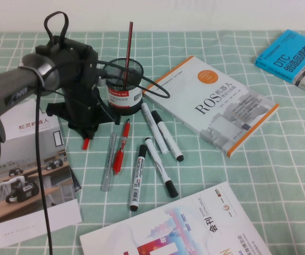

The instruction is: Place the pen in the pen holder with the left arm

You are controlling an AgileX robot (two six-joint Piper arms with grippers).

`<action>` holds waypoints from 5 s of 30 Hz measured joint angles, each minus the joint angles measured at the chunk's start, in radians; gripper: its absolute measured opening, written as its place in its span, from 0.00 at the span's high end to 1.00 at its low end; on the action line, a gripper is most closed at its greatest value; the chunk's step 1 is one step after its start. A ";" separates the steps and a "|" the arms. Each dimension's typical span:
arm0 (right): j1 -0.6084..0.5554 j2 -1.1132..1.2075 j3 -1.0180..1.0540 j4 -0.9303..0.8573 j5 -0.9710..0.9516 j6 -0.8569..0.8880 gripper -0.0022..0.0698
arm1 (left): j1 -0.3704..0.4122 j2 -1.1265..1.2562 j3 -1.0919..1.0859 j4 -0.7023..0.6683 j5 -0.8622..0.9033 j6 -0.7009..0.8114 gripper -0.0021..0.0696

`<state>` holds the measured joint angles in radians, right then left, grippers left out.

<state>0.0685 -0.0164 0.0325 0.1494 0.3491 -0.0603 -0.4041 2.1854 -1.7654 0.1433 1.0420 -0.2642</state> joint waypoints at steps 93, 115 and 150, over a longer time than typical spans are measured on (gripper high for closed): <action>0.000 0.000 0.000 0.000 0.000 0.000 1.00 | 0.008 -0.252 0.625 -0.060 -1.641 0.158 0.57; 0.000 0.000 0.000 0.000 0.000 0.000 1.00 | 0.008 -0.986 0.806 -0.044 -1.042 0.245 0.97; 0.000 0.000 0.000 0.000 0.000 0.000 1.00 | 0.008 -1.848 1.672 -0.051 -0.963 -0.032 0.97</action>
<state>0.0685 -0.0164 0.0325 0.1494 0.3491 -0.0603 -0.3963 0.3378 -0.0934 0.0920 0.0794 -0.2965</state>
